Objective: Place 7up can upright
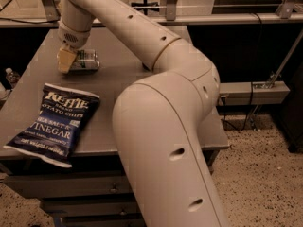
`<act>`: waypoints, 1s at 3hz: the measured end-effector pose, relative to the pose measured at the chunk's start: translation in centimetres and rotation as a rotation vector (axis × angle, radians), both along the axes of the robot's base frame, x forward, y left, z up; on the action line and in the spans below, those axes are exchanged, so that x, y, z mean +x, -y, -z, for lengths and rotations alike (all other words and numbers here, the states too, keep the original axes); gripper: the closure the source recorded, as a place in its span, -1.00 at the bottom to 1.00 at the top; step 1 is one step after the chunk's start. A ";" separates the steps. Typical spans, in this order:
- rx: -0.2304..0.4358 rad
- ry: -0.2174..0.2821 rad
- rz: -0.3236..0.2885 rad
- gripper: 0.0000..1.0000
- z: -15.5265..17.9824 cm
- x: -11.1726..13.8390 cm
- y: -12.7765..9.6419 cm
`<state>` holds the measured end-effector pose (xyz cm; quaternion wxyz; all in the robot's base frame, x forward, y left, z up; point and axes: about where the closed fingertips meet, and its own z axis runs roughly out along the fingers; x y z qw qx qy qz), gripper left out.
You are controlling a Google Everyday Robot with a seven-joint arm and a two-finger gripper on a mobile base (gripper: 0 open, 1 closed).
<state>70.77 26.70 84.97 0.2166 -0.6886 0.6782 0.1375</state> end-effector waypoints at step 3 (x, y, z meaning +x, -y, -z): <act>0.499 -0.002 0.109 1.00 -9.3 -3.5 2.4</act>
Offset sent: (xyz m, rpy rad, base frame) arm -0.0192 -0.0330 0.1391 0.6478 -0.0909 -0.1638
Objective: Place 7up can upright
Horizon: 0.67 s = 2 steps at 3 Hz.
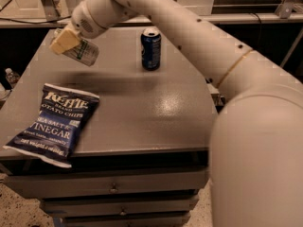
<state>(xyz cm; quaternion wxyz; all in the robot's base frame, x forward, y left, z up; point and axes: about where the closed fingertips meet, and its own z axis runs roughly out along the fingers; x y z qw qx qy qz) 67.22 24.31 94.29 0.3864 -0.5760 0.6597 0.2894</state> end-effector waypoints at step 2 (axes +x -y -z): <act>0.337 -0.037 0.050 1.00 1.7 -4.5 2.7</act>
Offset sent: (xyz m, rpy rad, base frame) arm -0.0014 -0.0937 0.0558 0.8334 -0.1551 -0.3486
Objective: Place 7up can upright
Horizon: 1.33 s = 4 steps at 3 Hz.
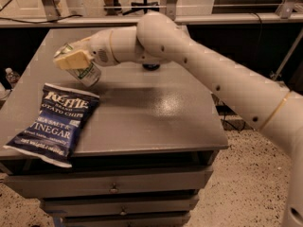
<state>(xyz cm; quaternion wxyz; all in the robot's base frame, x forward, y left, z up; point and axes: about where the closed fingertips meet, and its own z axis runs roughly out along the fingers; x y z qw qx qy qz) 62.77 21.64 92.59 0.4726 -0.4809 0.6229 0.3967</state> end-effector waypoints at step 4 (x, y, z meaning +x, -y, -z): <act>0.484 0.175 0.416 1.00 -5.7 5.1 11.4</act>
Offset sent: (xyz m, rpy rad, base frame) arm 0.0660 -0.1338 0.0958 0.5931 -0.2703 -0.4820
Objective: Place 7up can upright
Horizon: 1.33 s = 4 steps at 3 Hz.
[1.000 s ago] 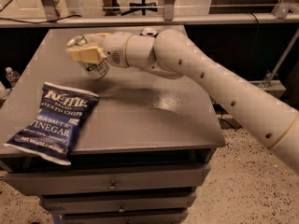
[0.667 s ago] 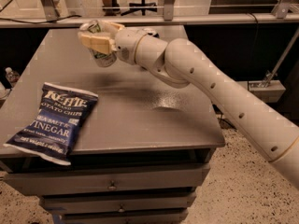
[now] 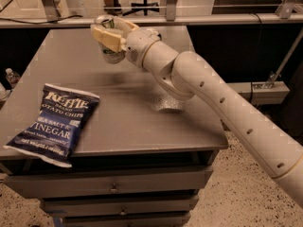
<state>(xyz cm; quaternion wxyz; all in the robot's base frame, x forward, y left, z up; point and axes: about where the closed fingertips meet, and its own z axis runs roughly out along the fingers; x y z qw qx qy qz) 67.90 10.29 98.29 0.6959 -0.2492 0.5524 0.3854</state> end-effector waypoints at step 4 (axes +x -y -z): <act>-0.127 -0.137 -0.122 1.00 4.8 -0.5 0.4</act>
Offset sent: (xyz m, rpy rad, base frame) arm 0.0033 -0.0103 -0.0382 -0.1488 0.1197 0.1087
